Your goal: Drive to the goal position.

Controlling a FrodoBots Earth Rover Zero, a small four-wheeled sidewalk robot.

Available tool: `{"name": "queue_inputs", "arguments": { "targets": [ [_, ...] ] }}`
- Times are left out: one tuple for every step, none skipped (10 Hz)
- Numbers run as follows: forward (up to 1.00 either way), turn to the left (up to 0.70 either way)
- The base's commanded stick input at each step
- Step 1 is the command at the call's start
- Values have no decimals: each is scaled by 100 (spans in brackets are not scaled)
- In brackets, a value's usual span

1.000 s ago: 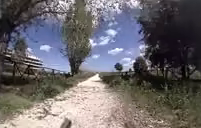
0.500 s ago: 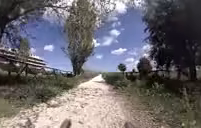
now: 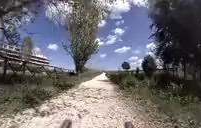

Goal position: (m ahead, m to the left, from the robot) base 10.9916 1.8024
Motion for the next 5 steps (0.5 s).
{"name": "queue_inputs", "arguments": {
  "targets": [
    [85, -33],
    [85, 0],
    [85, 0],
    [85, 0],
    [85, -21]
  ]
}}
